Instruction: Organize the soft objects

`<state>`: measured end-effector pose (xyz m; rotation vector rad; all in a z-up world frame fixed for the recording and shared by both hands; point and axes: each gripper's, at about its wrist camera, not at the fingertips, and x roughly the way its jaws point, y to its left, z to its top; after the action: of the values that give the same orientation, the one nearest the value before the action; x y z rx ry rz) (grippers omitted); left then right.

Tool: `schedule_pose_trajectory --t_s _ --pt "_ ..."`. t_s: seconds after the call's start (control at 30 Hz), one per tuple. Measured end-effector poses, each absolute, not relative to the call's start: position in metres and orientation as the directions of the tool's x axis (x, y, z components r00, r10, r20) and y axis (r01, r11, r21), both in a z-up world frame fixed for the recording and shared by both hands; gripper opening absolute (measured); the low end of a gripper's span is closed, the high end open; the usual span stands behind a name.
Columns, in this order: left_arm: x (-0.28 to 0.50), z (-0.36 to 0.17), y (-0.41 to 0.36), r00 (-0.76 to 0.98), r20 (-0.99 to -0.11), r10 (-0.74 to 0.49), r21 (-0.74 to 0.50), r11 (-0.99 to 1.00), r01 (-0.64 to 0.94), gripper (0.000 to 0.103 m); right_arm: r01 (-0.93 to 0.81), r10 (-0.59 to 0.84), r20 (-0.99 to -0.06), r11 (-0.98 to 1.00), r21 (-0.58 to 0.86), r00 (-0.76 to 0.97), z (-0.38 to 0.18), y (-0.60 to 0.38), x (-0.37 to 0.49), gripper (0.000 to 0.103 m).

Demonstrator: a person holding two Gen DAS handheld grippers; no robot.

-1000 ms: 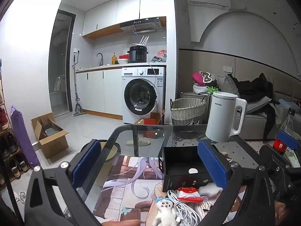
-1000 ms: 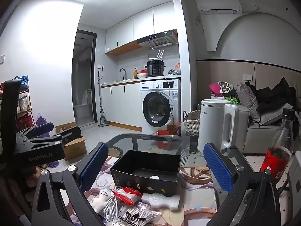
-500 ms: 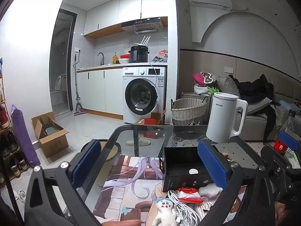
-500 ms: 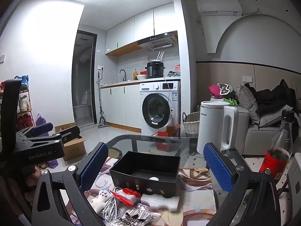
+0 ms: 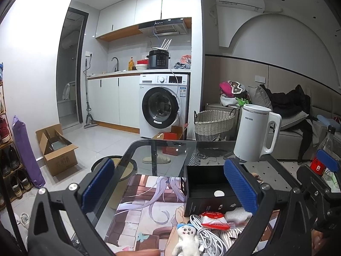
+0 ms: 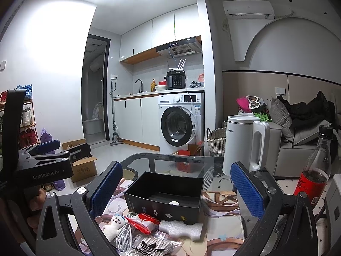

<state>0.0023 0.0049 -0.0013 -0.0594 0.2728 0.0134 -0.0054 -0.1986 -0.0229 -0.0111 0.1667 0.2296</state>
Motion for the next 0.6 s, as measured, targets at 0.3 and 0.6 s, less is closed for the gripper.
schedule_pose_trajectory --t_s 0.3,0.6 --pt "0.0027 -0.0013 0.0045 0.962 -0.271 0.005 -0.057 0.998 -0.021 0.103 -0.229 0.227 -0.168 0.973 0.008 0.959 -0.0192 -0.1986 -0.0081 0.103" --pt "0.0023 -0.0016 0.0048 0.962 -0.273 0.004 -0.056 0.998 -0.020 0.103 -0.227 0.225 -0.166 0.974 0.004 0.960 -0.0175 -0.2004 -0.0074 0.103"
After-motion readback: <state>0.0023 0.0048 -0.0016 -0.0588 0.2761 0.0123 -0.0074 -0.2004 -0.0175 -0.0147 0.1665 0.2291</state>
